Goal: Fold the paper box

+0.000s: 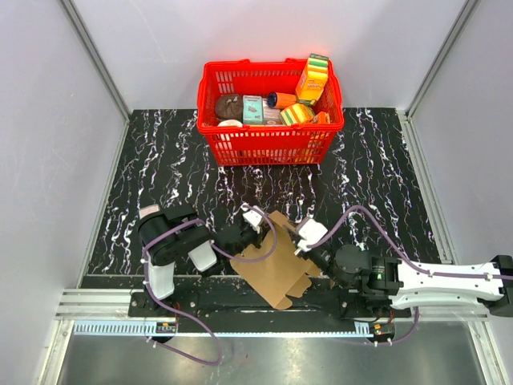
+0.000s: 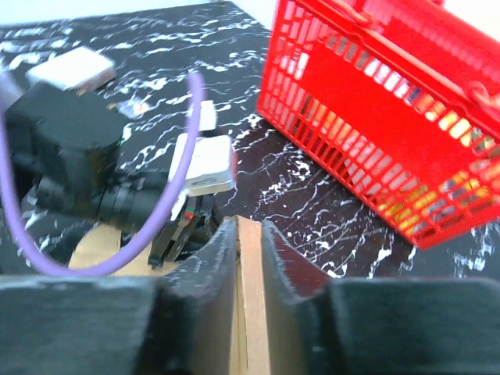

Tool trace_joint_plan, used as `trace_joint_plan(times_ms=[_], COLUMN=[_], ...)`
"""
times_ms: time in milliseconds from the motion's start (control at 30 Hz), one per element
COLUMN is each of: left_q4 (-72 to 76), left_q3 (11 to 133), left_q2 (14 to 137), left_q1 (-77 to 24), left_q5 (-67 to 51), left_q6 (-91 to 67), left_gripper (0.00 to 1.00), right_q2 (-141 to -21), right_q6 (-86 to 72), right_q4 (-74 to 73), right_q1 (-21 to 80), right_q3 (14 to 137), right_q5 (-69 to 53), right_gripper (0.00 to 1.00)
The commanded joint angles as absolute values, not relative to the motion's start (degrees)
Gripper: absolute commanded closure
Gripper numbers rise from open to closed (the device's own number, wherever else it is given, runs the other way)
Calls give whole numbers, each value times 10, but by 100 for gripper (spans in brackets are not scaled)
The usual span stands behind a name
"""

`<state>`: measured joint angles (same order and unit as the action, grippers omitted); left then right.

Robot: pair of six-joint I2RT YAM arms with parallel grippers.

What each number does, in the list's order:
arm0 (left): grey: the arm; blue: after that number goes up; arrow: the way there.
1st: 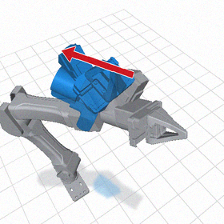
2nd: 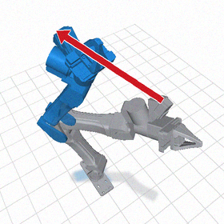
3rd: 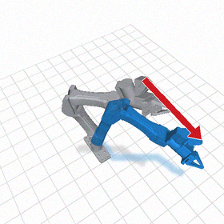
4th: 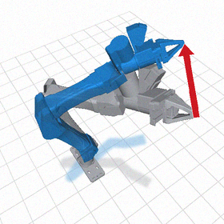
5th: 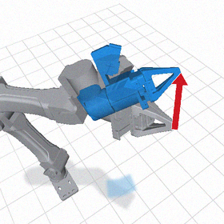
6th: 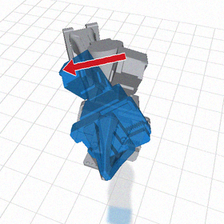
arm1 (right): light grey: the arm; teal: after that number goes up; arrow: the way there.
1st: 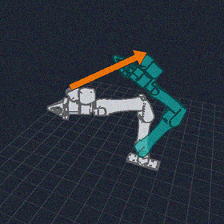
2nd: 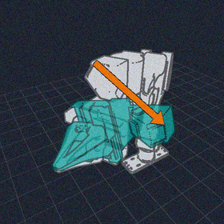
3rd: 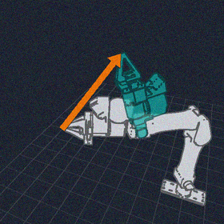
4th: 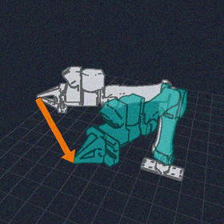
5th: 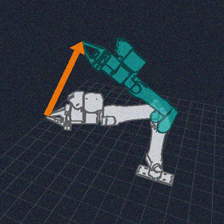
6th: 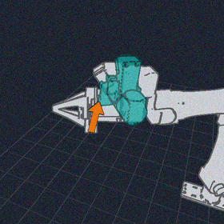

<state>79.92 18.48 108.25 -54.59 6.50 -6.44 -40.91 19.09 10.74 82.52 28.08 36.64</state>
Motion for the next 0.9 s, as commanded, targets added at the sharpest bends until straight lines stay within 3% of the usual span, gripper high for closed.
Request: trace_joint_plan(times_ms=[0, 33, 200, 400, 533, 667, 867], left_q4=[936, 937, 940, 941, 941, 941, 941], left_q3=[167, 166, 163, 157, 156, 156, 159], left_q2=[1092, 1092, 1092, 1091, 1089, 1088, 1091], left_q1=[-545, -545, -545, -545, -545, -545, -545], left_q5=[84, 83, 79, 81, 84, 89, 100], left_q6=[-68, -69, -71, -72, -72, -69, -69], left_gripper=[100, 100, 100, 100, 100, 100, 100], right_q2=[-427, -431, -444, -521, -547, -550, -576], right_q6=[80, 41, -109, -250, -292, -323, -330], right_q4=[183, 181, 32, -144, -170, -161, -157], right_q1=[829, 829, 813, 675, 607, 513, 512], right_q3=[297, 298, 345, 439, 463, 452, 436], right_q5=[526, 552, 543, 368, 300, 96, 2], right_gripper=[88, 100, 100, 100, 100, 100, 100])
